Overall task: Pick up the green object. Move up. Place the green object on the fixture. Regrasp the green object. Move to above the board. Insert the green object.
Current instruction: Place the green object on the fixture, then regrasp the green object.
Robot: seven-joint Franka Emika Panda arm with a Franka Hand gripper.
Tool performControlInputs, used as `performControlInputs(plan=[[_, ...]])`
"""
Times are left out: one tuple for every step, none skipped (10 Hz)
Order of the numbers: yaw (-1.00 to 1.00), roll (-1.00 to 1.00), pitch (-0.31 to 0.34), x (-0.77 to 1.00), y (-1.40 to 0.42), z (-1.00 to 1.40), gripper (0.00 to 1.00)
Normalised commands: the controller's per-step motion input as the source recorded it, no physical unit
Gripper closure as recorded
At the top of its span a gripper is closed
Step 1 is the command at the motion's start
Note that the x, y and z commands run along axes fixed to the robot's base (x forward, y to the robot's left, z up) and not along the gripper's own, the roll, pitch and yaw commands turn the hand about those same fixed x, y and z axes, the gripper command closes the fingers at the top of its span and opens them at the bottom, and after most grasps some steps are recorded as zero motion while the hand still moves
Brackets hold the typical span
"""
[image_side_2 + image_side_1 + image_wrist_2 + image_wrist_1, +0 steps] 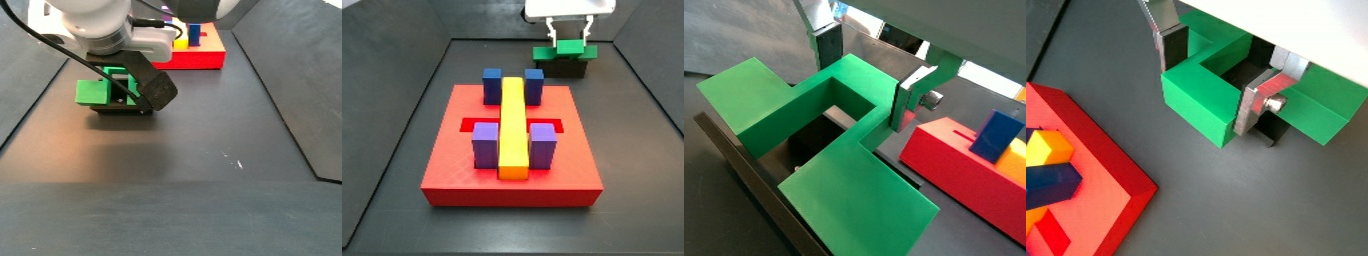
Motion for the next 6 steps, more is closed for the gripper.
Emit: performControlInputs(plan=[[0.00,0.01,0.000,0.00,0.00,0.00,1.00],[0.00,0.01,0.000,0.00,0.00,0.00,1.00],[0.00,0.00,0.000,0.00,0.00,0.00,0.00],[0.00,0.00,0.000,-0.06,0.00,0.00,0.00],[0.00,-0.15,-0.089,0.00,0.13,0.25,0.00],[0.00,-0.03,0.000,0.00,0.17,0.78,0.00]])
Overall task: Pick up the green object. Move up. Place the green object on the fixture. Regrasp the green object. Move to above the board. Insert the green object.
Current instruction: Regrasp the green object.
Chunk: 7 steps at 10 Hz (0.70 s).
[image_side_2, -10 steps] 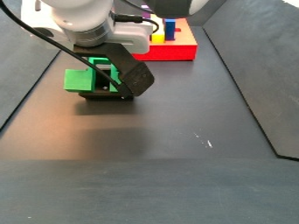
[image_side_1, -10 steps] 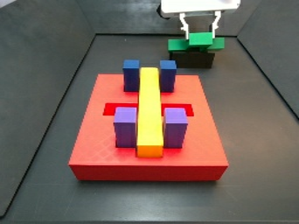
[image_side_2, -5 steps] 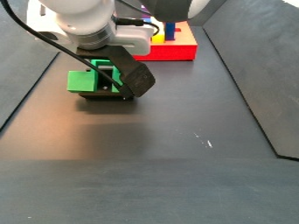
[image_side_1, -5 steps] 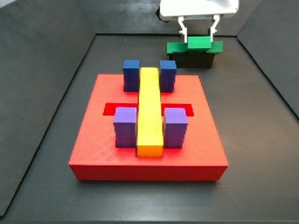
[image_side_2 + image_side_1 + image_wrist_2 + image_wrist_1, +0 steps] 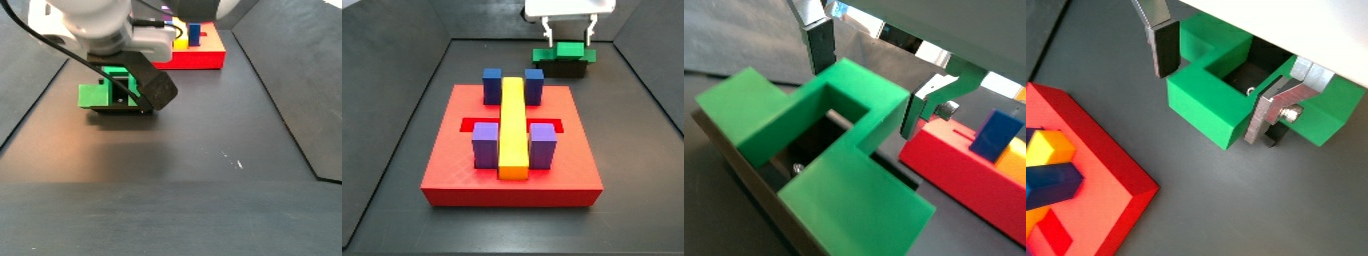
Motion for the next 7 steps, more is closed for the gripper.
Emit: performControlInputs(plan=[[0.00,-0.03,0.054,0.01,0.25,0.96,0.00],[0.00,0.00,0.117,0.00,0.14,0.95,0.00],[0.00,0.34,0.323,0.10,0.00,0.69,0.00],[0.00,1.00,0.671,0.11,-0.16,0.27,0.00],[0.00,1.00,0.689,0.07,-0.28,0.14,0.00],[0.00,1.00,0.689,0.08,-0.29,0.13,0.00],[0.00,1.00,0.680,0.09,-0.30,0.13,0.00]])
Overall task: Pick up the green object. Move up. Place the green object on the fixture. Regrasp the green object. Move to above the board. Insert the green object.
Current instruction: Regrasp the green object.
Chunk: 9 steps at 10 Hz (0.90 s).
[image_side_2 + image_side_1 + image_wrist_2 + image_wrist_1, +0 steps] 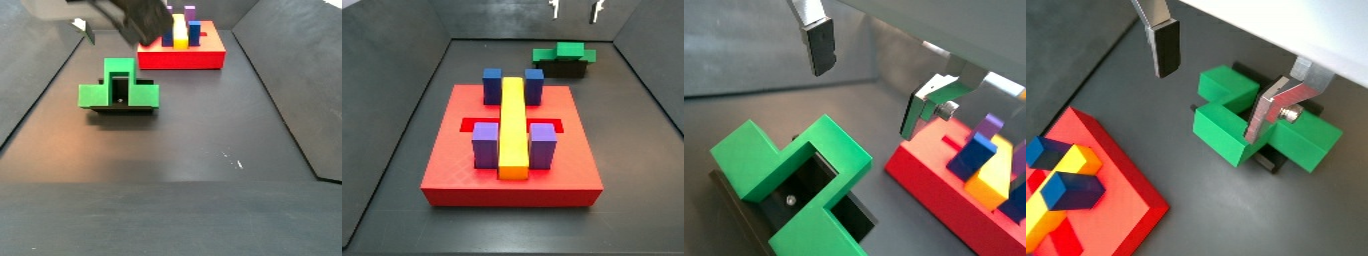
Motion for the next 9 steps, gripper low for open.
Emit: performControlInputs(plan=[[0.00,1.00,0.657,0.03,-0.30,0.13,0.00],[0.00,1.00,0.646,0.03,-0.31,0.11,0.00],[0.00,1.00,0.620,0.18,-0.38,0.03,0.00],[-0.21,0.91,0.329,0.14,-0.42,0.00,0.00],[-0.38,0.66,0.106,0.16,-0.43,0.07,0.00],[-0.51,0.44,0.000,0.19,-0.47,0.08,0.00],[-0.55,0.30,-0.077,0.26,-0.48,0.05,0.00],[-0.57,0.20,-0.114,0.29,-0.46,0.03,0.00],[-0.58,0.15,-0.134,0.31,-0.41,0.03,0.00]])
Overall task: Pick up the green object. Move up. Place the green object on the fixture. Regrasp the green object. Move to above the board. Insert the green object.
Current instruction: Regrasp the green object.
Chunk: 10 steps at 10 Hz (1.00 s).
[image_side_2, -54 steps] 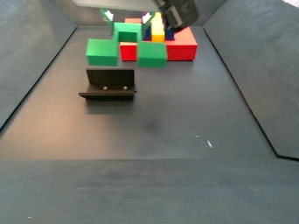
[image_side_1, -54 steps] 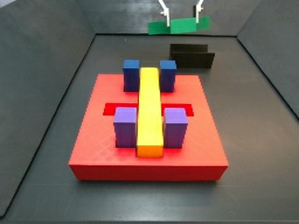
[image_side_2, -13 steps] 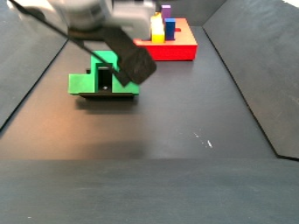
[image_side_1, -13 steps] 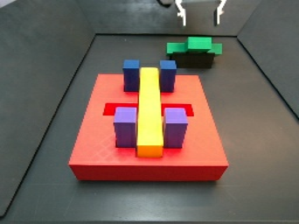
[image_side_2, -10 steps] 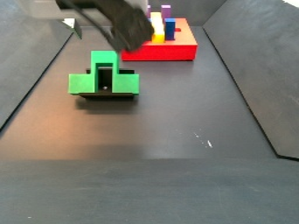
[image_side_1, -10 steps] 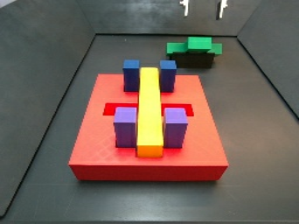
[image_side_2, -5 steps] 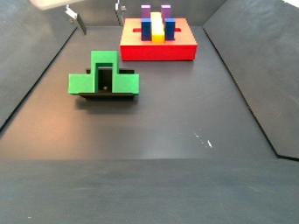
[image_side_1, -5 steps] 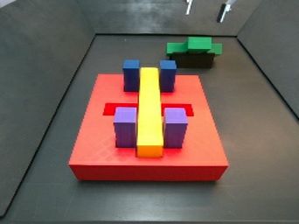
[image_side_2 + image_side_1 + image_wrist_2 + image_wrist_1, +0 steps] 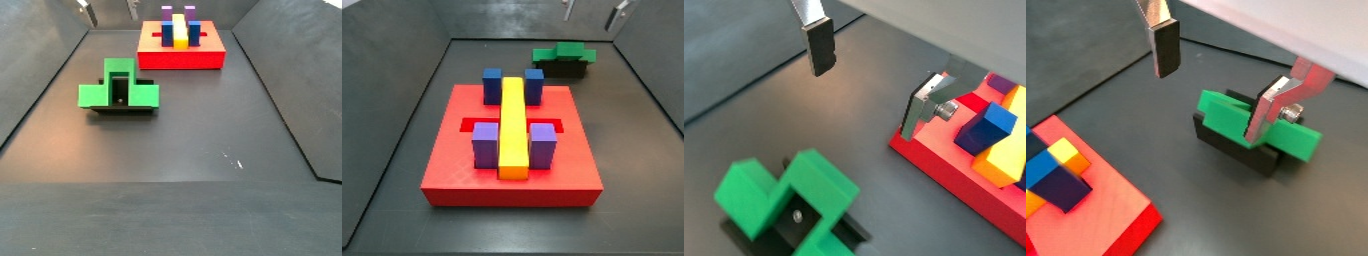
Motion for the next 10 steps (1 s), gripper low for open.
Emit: performControlInputs(plan=[[-0.61,0.11,-0.194,0.28,-0.39,0.00,0.00],[-0.56,0.30,-0.151,0.40,-0.32,0.00,0.00],[-0.19,0.43,-0.094,0.58,-0.15,-0.07,0.00],[0.00,0.33,0.000,0.84,0.00,-0.11,0.00],[0.23,0.30,0.000,0.83,0.01,-0.15,0.00],[0.46,0.19,0.120,0.77,0.09,-0.13,0.00],[0.53,0.15,0.054,0.68,0.07,-0.15,0.00],[0.54,0.14,0.011,0.64,0.08,-0.15,0.00],[0.54,0.29,0.086,0.58,0.11,-0.08,0.00],[0.39,0.31,0.217,0.55,0.23,-0.04,0.00]])
